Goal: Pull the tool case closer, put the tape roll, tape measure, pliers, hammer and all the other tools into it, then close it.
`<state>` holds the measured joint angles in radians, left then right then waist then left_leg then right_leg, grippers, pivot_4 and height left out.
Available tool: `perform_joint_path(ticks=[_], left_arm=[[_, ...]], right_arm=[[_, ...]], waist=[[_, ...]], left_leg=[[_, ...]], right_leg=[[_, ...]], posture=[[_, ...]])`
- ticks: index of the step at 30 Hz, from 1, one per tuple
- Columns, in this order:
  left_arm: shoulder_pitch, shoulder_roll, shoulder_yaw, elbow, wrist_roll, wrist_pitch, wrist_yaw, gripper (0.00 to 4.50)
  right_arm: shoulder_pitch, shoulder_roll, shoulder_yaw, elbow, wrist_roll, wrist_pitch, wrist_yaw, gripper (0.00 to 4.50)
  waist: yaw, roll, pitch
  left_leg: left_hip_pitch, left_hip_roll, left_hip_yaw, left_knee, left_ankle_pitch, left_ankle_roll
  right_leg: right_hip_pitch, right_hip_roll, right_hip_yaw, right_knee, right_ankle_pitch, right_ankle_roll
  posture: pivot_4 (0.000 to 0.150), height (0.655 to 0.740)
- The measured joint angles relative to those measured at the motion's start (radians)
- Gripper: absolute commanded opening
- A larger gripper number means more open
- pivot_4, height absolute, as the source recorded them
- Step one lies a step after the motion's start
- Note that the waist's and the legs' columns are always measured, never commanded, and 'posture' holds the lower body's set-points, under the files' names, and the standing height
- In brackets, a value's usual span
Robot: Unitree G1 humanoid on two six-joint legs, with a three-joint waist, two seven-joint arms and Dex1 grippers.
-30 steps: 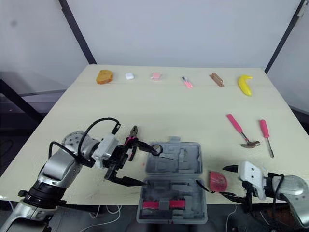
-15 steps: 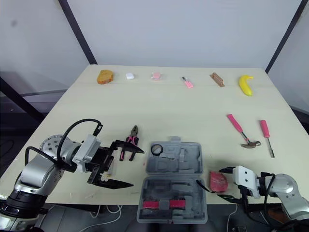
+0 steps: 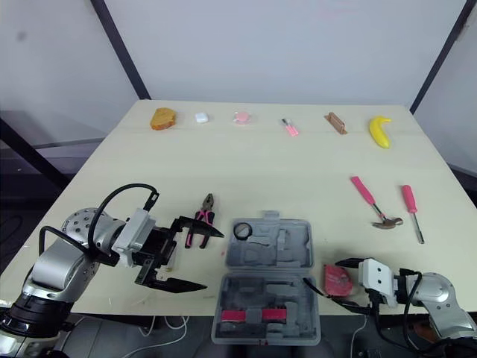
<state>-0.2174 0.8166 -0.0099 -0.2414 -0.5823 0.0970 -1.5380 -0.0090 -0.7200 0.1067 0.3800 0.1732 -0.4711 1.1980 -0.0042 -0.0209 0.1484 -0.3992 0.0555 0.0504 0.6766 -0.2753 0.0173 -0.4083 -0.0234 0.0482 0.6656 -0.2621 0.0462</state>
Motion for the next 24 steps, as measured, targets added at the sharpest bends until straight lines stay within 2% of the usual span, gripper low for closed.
perform_joint_path(ticks=[2, 4, 5, 11, 17, 19, 24], left_arm=[[-0.003, -0.004, -0.001, 0.002, 0.000, 0.000, 0.000, 4.50], [-0.007, -0.008, -0.002, 0.006, 0.001, 0.000, 0.000, 4.50], [-0.010, -0.009, -0.002, 0.014, 0.001, 0.000, 0.000, 4.50], [-0.008, -0.014, -0.002, 0.017, 0.001, 0.003, 0.001, 4.50], [0.046, -0.018, 0.006, 0.013, -0.015, 0.034, 0.034, 4.50], [0.071, -0.029, 0.029, 0.005, -0.031, 0.035, 0.059, 4.50], [0.136, -0.036, 0.090, -0.022, -0.045, 0.033, 0.105, 4.50]], right_arm=[[0.000, -0.002, 0.000, 0.003, 0.002, -0.001, 0.005, 3.75], [0.001, -0.005, 0.000, 0.003, 0.005, -0.007, 0.009, 2.99], [0.001, -0.008, -0.001, 0.003, 0.006, -0.007, 0.010, 2.93], [0.001, -0.046, -0.008, -0.017, 0.008, 0.025, 0.013, 2.93], [-0.017, -0.184, -0.021, -0.257, 0.044, 0.352, 0.036, 2.93], [-0.071, -0.206, -0.020, -0.342, 0.063, 0.463, 0.043, 2.93], [-0.240, -0.194, -0.005, -0.456, 0.047, 0.599, -0.009, 2.93]], waist=[[0.000, 0.000, 0.000], [-0.001, 0.000, 0.000], [-0.001, 0.000, 0.000], [-0.001, 0.001, 0.000], [-0.008, 0.003, 0.001], [-0.010, 0.004, 0.001], [-0.005, 0.004, 0.002]], left_leg=[[0.000, 0.000, 0.000, 0.000, 0.000, 0.000], [0.000, 0.000, 0.000, 0.000, 0.000, 0.000], [0.000, 0.000, 0.000, 0.000, 0.000, 0.000], [0.000, 0.000, 0.000, 0.000, 0.000, 0.000], [0.001, 0.000, -0.001, 0.000, 0.000, 0.000], [0.002, 0.001, -0.001, 0.000, 0.000, 0.000], [0.001, 0.001, 0.000, 0.000, 0.000, 0.000]], right_leg=[[0.000, 0.000, 0.000, 0.000, 0.000, 0.000], [0.000, 0.000, 0.000, 0.000, 0.000, 0.000], [0.000, 0.000, 0.000, 0.000, 0.000, 0.000], [0.000, 0.000, 0.001, 0.001, 0.000, 0.000], [-0.001, 0.001, 0.002, 0.003, 0.000, 0.000], [-0.002, 0.001, 0.003, 0.004, 0.000, 0.000], [-0.002, 0.001, 0.003, 0.004, 0.000, 0.000]], posture=[[0.150, 0.7400], [0.150, 0.7400], [0.150, 0.7400], [0.150, 0.7400], [0.150, 0.7400], [0.150, 0.7400], [0.150, 0.7400]])
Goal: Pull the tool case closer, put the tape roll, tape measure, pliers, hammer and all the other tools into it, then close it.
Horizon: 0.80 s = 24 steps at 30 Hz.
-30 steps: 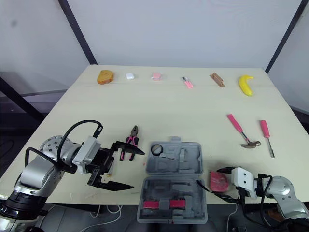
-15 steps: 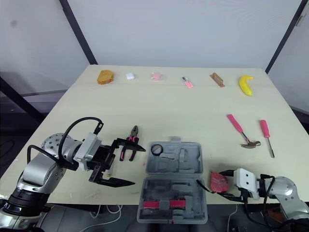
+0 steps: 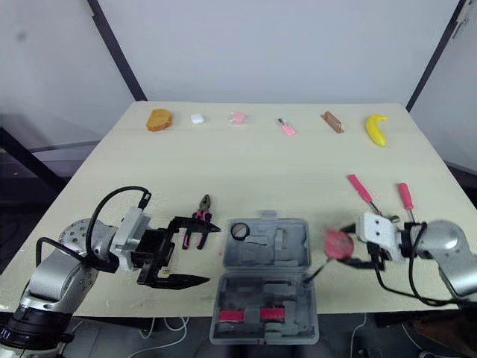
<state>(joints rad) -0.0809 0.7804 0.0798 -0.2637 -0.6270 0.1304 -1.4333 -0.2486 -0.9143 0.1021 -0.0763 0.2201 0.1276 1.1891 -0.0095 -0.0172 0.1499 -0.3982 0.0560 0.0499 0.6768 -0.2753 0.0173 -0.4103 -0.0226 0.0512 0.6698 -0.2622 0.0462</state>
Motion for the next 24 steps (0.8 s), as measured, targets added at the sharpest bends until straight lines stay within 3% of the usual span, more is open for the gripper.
perform_joint_path(ticks=[6, 11, 16, 24], left_arm=[[0.076, -0.006, 0.114, 0.001, -0.034, 0.004, 0.061, 4.50], [0.101, -0.005, 0.148, 0.021, -0.035, -0.008, 0.063, 4.50], [0.104, -0.007, 0.150, 0.042, -0.004, -0.036, 0.066, 4.50], [0.103, -0.009, 0.148, 0.040, -0.003, -0.039, 0.082, 4.50]], right_arm=[[-0.207, -0.005, 0.187, -0.103, -0.095, 0.247, 0.050, 2.93], [-0.309, 0.043, 0.308, -0.115, -0.167, 0.338, 0.072, 2.93], [-0.510, 0.143, 0.505, -0.022, -0.356, 0.429, 0.092, 2.93], [-0.580, 0.243, 0.607, 0.067, -0.470, 0.477, 0.083, 2.93]], waist=[[-0.001, 0.000, 0.000], [0.001, 0.000, 0.000], [-0.003, 0.000, 0.001], [-0.002, 0.000, 0.001]], left_leg=[[0.000, 0.000, -0.001, 0.000, 0.000, 0.000], [-0.001, 0.000, 0.000, 0.000, 0.000, 0.000], [-0.001, 0.000, 0.001, 0.000, 0.000, 0.000], [-0.002, 0.000, 0.002, 0.000, 0.000, 0.000]], right_leg=[[-0.001, -0.001, -0.001, 0.000, 0.000, 0.000], [-0.001, -0.001, -0.002, 0.000, 0.000, 0.000], [-0.002, -0.001, -0.002, 0.002, 0.000, -0.001], [-0.003, -0.001, -0.002, 0.002, 0.000, -0.001]], posture=[[0.150, 0.7400], [0.150, 0.7400], [0.150, 0.7400], [0.150, 0.7400]])
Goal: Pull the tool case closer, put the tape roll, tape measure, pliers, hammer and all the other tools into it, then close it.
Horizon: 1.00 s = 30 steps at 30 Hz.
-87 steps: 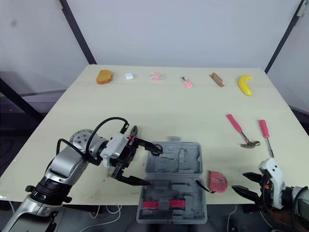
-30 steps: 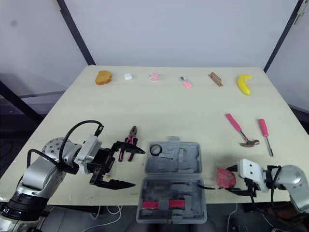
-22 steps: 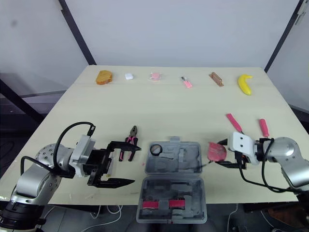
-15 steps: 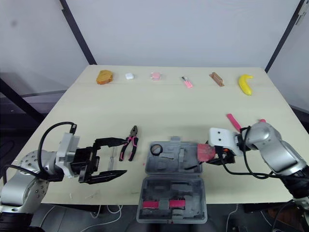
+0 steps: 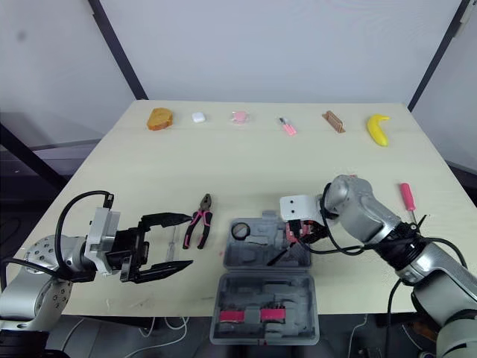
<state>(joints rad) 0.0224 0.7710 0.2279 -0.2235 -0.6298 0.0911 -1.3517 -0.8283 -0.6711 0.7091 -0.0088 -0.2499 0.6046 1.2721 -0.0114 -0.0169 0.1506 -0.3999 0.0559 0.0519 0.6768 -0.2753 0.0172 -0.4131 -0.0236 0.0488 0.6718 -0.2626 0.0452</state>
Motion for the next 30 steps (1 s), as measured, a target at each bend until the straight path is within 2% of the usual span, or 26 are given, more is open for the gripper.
perform_joint_path(ticks=[5, 16, 17, 20, 30], left_arm=[[-0.005, 0.012, 0.005, 0.000, 0.001, -0.004, -0.001, 4.50], [-0.011, 0.020, 0.003, 0.001, 0.001, -0.008, -0.005, 4.50], [-0.011, 0.020, 0.001, 0.001, 0.001, -0.008, -0.005, 4.50], [-0.011, 0.020, -0.001, 0.001, 0.001, -0.008, -0.005, 4.50], [-0.007, 0.020, -0.002, 0.001, 0.001, -0.007, -0.002, 4.50]], right_arm=[[-0.012, 0.057, 0.047, 0.032, -0.079, 0.024, -0.020, 2.93], [0.015, 0.083, 0.050, 0.032, -0.117, 0.017, -0.035, 2.93], [0.017, 0.083, 0.049, 0.030, -0.117, 0.015, -0.034, 3.73], [0.023, 0.081, 0.049, 0.029, -0.118, 0.012, -0.034, 4.47], [0.033, 0.046, 0.010, -0.060, -0.124, 0.032, -0.021, 4.47]], waist=[[-0.002, 0.000, 0.000], [-0.003, 0.000, 0.000], [-0.003, 0.000, 0.000], [-0.003, 0.000, 0.000], [-0.002, 0.000, 0.000]], left_leg=[[0.000, 0.000, 0.000, 0.000, 0.000, 0.000], [0.000, 0.000, 0.000, 0.000, 0.000, 0.000], [0.000, 0.000, 0.000, 0.000, 0.000, 0.000], [0.000, 0.000, 0.000, 0.000, 0.000, 0.000], [0.000, 0.000, 0.000, 0.000, 0.000, 0.000]], right_leg=[[0.000, 0.000, 0.000, 0.000, 0.000, 0.000], [0.000, 0.000, 0.000, 0.000, 0.000, 0.000], [0.000, 0.000, 0.000, 0.000, 0.000, 0.000], [0.000, 0.000, 0.000, 0.000, 0.000, 0.000], [0.000, 0.000, 0.000, 0.000, 0.000, 0.000]], posture=[[0.150, 0.7400], [0.150, 0.7400], [0.150, 0.7400], [0.150, 0.7400], [0.150, 0.7400]])
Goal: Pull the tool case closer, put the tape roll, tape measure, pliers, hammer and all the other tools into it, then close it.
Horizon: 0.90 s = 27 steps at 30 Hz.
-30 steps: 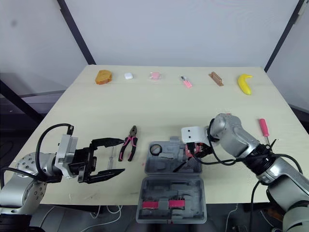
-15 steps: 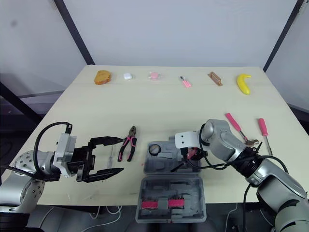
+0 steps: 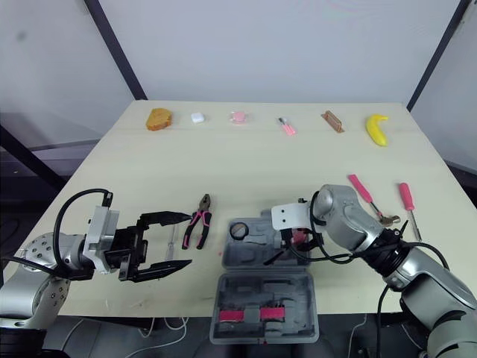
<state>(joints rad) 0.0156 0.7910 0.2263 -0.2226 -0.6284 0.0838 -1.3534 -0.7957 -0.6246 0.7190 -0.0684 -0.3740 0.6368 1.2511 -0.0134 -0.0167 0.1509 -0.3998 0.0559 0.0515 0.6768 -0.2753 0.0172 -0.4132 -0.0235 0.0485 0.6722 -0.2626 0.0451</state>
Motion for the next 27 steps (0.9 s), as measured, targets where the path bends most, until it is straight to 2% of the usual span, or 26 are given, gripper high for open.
perform_joint_path(ticks=[4, 8, 11, 14, 18, 27], left_arm=[[0.000, 0.000, -0.001, 0.000, 0.000, 0.000, 0.001, 4.50], [-0.003, -0.001, -0.003, 0.000, 0.000, 0.001, 0.001, 4.50], [-0.008, -0.001, -0.004, 0.000, 0.000, 0.001, 0.001, 4.50], [-0.018, -0.002, -0.012, 0.004, 0.001, 0.001, -0.002, 4.50], [-0.027, -0.005, -0.023, 0.014, 0.005, 0.001, -0.004, 4.50], [-0.051, -0.020, -0.036, 0.040, 0.016, -0.004, -0.008, 4.50]], right_arm=[[0.000, -0.033, -0.073, -0.063, 0.031, 0.026, 0.014, 4.47], [0.084, -0.028, -0.242, -0.063, 0.139, 0.002, -0.040, 4.47], [0.147, 0.004, -0.346, -0.034, 0.220, -0.039, -0.085, 3.73], [0.246, 0.020, -0.446, -0.008, 0.325, -0.131, -0.107, 2.28], [0.329, 0.083, -0.523, 0.027, 0.403, -0.259, -0.159, 2.28], [0.461, 0.147, -0.557, 0.184, 0.513, -0.530, -0.160, 2.28]], waist=[[0.000, 0.000, 0.000], [0.002, -0.001, 0.000], [0.001, 0.000, 0.000], [0.001, 0.000, 0.000], [-0.002, -0.001, 0.000], [0.000, -0.001, 0.000]], left_leg=[[0.000, 0.000, 0.000, 0.000, 0.000, 0.000], [0.000, 0.000, 0.000, 0.000, 0.000, 0.000], [0.000, 0.000, 0.000, 0.000, 0.000, 0.000], [0.000, 0.000, 0.000, -0.001, 0.000, 0.000], [0.000, 0.000, 0.000, -0.001, 0.000, 0.000], [0.000, 0.000, 0.001, -0.001, 0.000, 0.000]], right_leg=[[0.000, 0.000, 0.000, 0.000, 0.000, 0.000], [0.001, 0.000, -0.001, -0.001, 0.000, 0.000], [0.000, 0.000, -0.001, 0.000, 0.000, 0.000], [0.000, 0.000, 0.000, -0.001, 0.000, 0.000], [0.000, 0.000, 0.001, 0.000, 0.000, 0.000], [0.001, 0.000, 0.001, -0.001, 0.000, 0.000]], posture=[[0.150, 0.7400], [0.150, 0.7400], [0.150, 0.7400], [0.150, 0.7400], [0.150, 0.7400], [0.150, 0.7400]])
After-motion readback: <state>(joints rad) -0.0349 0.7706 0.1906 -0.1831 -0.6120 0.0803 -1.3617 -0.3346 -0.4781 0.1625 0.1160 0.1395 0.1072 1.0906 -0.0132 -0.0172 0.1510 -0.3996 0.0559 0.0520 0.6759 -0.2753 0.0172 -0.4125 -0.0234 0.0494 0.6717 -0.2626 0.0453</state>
